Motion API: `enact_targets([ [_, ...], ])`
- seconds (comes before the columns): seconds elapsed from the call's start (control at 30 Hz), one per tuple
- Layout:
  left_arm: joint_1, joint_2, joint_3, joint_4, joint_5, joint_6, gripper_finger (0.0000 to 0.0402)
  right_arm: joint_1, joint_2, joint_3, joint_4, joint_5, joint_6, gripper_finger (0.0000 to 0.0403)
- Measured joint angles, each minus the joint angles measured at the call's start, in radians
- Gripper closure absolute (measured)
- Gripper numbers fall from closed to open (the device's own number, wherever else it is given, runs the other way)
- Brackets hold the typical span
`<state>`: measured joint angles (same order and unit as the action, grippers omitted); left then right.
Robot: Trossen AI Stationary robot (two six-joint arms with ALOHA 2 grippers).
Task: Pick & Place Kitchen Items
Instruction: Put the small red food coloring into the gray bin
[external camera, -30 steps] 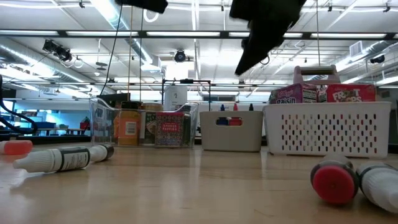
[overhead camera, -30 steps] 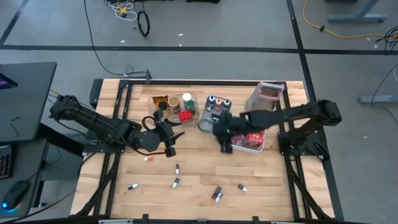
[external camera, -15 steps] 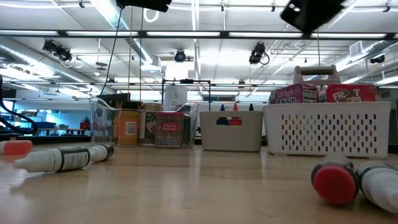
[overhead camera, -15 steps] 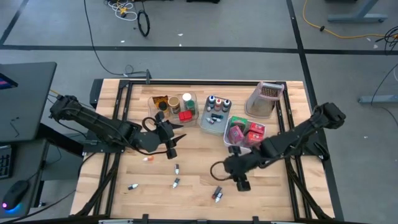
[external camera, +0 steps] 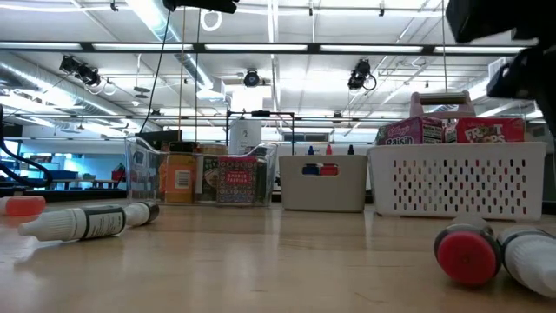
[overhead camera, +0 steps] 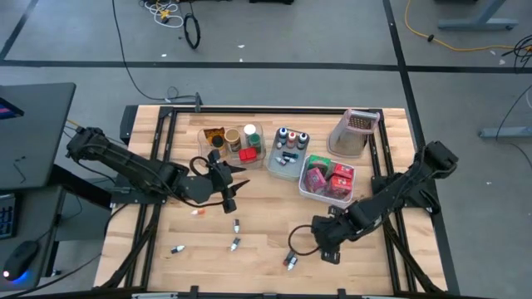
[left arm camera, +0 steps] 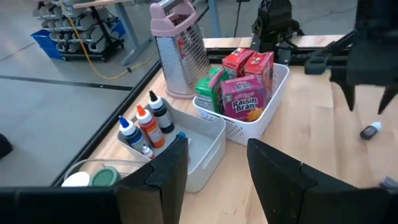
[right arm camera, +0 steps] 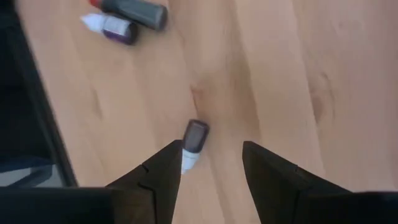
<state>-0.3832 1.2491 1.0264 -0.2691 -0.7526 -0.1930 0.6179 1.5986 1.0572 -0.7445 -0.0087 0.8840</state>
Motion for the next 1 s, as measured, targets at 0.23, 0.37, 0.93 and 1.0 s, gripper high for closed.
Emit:
enact_targets([
  [0.23,0.005,0.000,0.000,0.020,-0.088,0.035,0.0227,0.036,0.110,0.000,-0.008,-0.040,0.080,0.0224],
  [0.37,0.005,0.000,0.000,0.060,-0.105,0.073,0.0227,0.044,0.147,0.000,0.001,-0.034,0.121,0.0224],
  [0.93,0.005,0.000,0.000,0.103,-0.084,0.122,0.0227,0.066,0.205,0.000,0.107,-0.005,0.129,0.0224],
  [1.0,0.005,0.000,0.000,0.103,-0.082,0.122,0.0227,0.066,0.217,0.000,0.106,-0.009,0.123,0.0224],
])
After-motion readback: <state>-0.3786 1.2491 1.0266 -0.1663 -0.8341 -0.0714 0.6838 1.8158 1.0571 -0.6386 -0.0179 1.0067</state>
